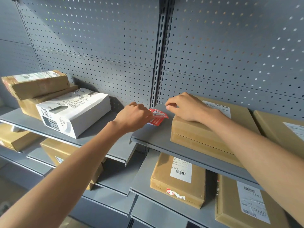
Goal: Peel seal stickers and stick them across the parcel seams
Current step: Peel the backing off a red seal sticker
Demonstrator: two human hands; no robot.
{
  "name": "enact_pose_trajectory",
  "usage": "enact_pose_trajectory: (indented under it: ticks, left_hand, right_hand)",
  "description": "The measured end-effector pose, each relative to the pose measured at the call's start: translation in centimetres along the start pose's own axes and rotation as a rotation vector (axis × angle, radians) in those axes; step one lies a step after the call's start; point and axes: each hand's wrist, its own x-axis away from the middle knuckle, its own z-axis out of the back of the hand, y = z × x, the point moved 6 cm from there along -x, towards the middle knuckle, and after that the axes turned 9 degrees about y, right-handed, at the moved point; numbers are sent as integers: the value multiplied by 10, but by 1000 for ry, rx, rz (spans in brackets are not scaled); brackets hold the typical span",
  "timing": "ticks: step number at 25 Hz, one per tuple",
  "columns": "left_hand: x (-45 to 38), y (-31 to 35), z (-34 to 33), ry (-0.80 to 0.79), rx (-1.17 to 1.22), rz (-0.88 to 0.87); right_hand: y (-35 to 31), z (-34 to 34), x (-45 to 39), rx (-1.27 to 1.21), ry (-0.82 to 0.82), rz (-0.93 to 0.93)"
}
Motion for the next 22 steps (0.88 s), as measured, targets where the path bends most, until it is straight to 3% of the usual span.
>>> enact_pose_trajectory:
  ticks: [4, 14, 18, 22]
  left_hand:
    - [-1, 2, 7, 134, -36, -18]
    - [0, 9, 18, 251, -10, -23]
    - [-9, 4, 31, 340, -9, 53]
    - [-25, 2, 61, 524, -47, 80]
  right_hand:
    - [1, 0, 0, -8, -17, -20]
    - [0, 1, 1, -37, -3, -34]
    - [5, 9, -1, -179, 115, -118]
    - [17, 33, 2, -422, 290, -235]
